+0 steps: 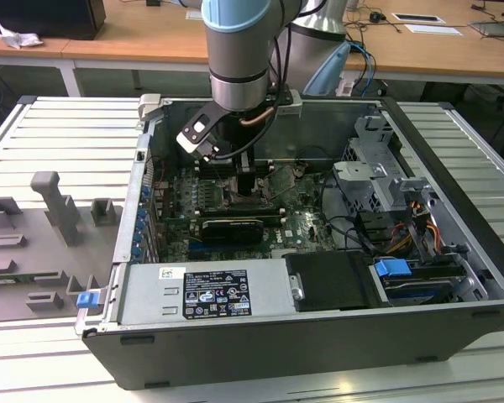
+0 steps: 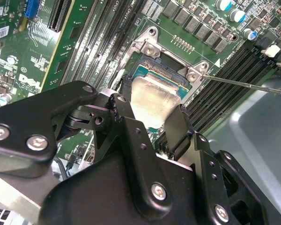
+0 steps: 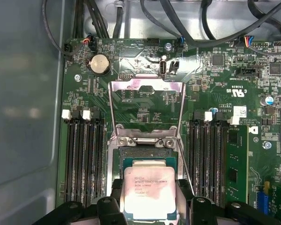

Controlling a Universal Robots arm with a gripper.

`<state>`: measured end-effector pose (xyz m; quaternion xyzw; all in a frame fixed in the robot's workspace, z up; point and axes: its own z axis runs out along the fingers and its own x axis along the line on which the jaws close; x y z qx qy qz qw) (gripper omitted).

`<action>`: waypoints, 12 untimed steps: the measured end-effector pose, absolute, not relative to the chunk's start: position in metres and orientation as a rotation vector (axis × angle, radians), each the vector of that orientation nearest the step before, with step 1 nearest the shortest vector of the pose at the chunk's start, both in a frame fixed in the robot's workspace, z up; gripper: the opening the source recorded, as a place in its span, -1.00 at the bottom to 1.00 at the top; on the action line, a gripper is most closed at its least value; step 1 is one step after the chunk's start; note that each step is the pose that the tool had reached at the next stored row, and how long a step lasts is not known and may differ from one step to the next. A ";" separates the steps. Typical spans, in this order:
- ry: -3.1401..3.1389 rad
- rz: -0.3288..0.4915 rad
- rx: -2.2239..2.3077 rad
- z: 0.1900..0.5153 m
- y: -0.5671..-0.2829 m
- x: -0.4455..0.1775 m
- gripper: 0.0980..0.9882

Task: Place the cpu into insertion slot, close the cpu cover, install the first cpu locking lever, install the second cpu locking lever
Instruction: 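Place the cpu into insertion slot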

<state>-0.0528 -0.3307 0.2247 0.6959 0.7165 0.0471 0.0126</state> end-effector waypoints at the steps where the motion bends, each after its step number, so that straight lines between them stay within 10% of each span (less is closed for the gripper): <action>1: 2.233 0.147 2.169 0.225 -0.331 -0.053 -0.04; 12: 2.214 0.141 2.183 0.217 -0.327 -0.054 -0.04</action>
